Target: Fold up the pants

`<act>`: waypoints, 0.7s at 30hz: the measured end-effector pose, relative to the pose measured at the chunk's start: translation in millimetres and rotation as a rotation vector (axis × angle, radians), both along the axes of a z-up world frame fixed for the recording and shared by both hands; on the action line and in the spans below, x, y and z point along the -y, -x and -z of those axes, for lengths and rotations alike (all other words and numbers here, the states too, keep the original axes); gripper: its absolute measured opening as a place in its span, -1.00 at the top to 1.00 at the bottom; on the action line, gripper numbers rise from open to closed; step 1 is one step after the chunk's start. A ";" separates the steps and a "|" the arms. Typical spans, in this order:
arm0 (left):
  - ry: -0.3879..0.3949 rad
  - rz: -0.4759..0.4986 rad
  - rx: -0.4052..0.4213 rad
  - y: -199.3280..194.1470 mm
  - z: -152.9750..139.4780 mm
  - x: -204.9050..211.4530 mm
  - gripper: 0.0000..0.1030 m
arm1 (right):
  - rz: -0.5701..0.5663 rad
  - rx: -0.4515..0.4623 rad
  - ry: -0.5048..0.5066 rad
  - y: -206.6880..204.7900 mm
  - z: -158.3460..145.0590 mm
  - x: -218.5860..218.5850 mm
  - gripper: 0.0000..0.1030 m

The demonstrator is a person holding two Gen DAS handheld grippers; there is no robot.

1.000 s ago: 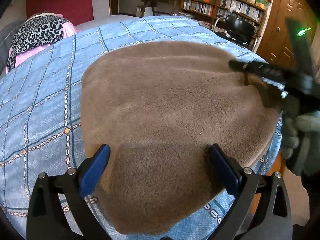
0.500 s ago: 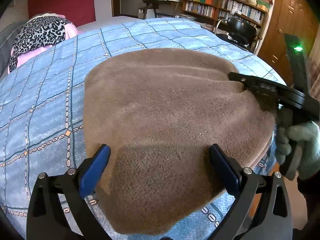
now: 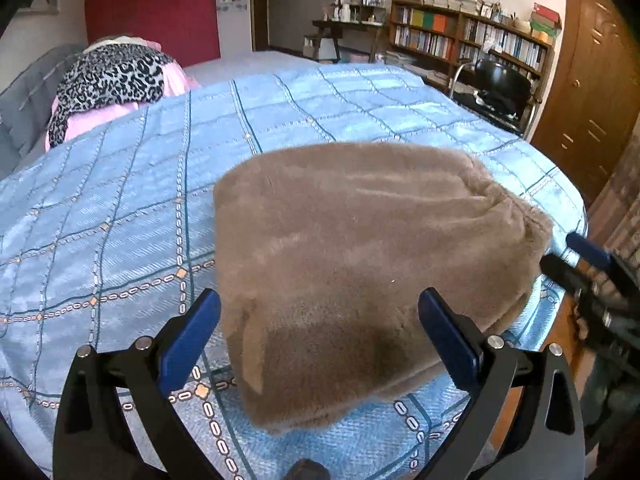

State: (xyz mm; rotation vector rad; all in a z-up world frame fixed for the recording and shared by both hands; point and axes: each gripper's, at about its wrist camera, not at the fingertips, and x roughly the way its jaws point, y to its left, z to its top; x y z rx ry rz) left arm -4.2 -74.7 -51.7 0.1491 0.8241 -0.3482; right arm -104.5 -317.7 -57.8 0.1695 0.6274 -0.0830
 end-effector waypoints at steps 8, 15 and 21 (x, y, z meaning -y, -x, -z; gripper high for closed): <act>-0.022 -0.014 0.023 17.0 -9.2 1.1 -0.95 | 0.000 0.007 0.005 17.5 -0.8 -13.0 -0.57; -0.035 -0.018 0.041 29.4 -15.5 3.9 -0.95 | -0.003 0.032 0.020 29.3 -7.9 -17.0 -0.64; -0.051 -0.017 0.041 33.2 -13.0 7.8 -0.95 | 0.019 0.028 0.010 29.7 -5.8 -11.9 -0.64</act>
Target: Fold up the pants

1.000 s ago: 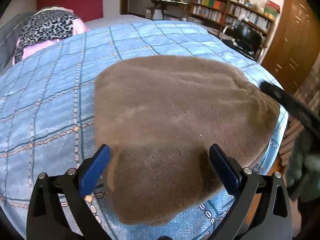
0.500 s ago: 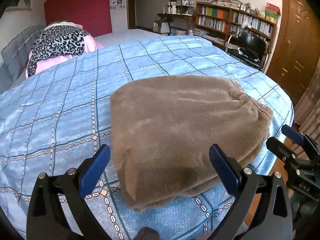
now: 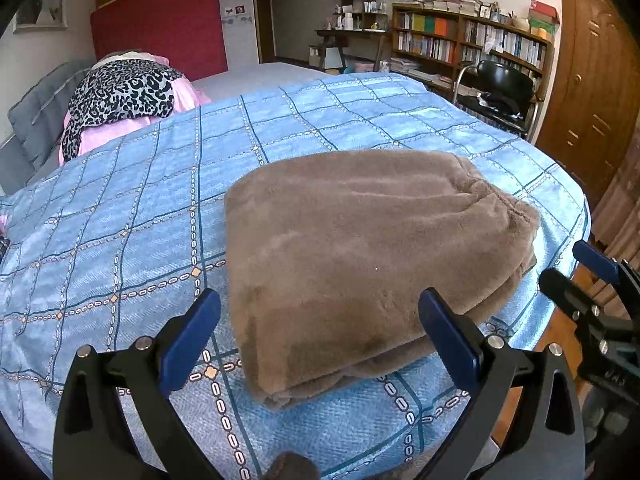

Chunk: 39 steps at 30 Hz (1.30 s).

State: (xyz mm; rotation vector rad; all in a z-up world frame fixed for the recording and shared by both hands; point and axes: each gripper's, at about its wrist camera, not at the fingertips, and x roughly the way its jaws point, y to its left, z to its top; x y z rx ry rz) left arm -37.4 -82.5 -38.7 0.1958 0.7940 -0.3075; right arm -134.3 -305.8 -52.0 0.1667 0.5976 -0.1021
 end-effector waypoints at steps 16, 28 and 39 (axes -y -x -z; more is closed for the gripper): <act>-0.032 -0.018 -0.090 -24.2 38.0 -0.9 -0.95 | 0.056 -0.056 -0.347 -36.3 35.8 63.2 -0.45; 0.010 -0.002 -0.111 -34.2 45.4 -1.8 -0.95 | -0.002 -0.016 -0.387 -58.3 24.8 58.2 0.53; -0.021 0.049 -0.109 -39.3 57.2 11.2 -0.95 | 0.071 -0.104 -0.300 -58.0 60.3 61.5 0.38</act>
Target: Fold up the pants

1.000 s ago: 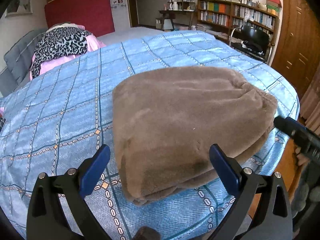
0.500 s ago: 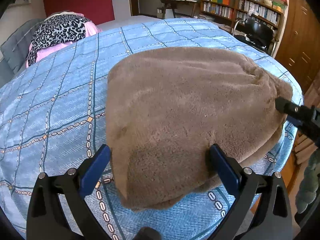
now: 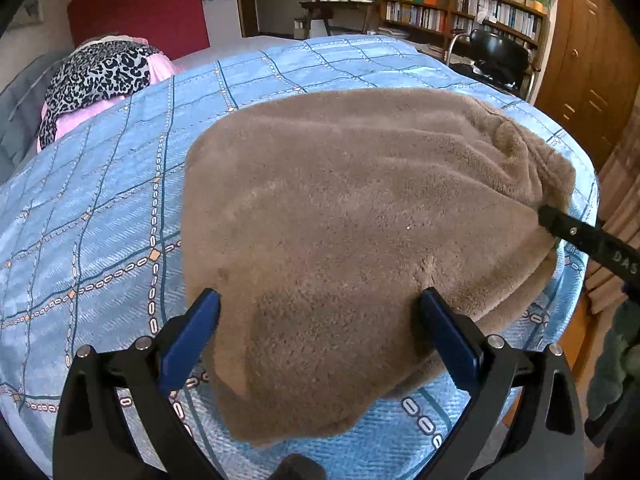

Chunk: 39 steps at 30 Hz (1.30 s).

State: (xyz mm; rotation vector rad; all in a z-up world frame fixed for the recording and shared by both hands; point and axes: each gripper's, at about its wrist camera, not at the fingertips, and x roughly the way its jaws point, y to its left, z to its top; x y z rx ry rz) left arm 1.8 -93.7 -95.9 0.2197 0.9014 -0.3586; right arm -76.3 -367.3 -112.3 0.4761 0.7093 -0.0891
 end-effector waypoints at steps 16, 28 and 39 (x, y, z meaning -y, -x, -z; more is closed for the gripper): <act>0.062 -0.090 -0.030 -20.1 -18.8 -25.4 -0.95 | 0.035 0.055 0.177 -56.7 -46.6 16.4 -0.15; 0.199 -0.131 -0.123 -55.4 -13.9 -56.1 -0.96 | -0.068 -0.083 -0.230 -74.8 14.3 74.4 -0.36; 0.385 -0.171 -0.249 -118.6 4.7 -84.3 -0.96 | -0.283 -0.158 -0.383 -119.8 14.7 77.4 -0.49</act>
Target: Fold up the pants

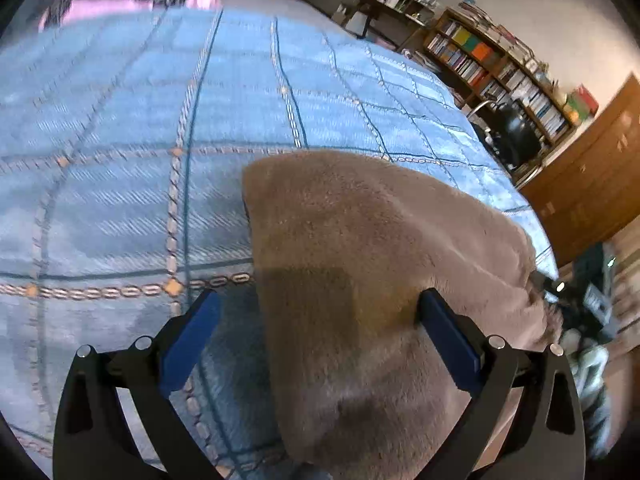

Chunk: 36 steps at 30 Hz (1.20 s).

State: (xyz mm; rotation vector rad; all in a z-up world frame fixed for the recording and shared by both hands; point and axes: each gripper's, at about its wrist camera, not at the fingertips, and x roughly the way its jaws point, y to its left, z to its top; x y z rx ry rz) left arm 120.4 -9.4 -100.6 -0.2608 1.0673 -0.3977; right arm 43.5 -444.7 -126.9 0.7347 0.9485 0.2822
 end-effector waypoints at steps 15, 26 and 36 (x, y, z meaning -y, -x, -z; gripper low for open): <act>0.248 0.079 -0.236 -45.2 56.3 5.1 -0.96 | -0.162 -0.058 0.021 -37.4 24.0 -15.1 -0.62; 0.279 0.159 -0.159 -51.4 34.0 34.0 -0.04 | -0.166 0.025 0.038 -26.7 -12.0 -28.8 0.07; 0.267 0.131 0.064 -93.2 -46.0 -2.0 0.02 | -0.177 0.196 0.079 -68.1 -88.3 -60.6 0.10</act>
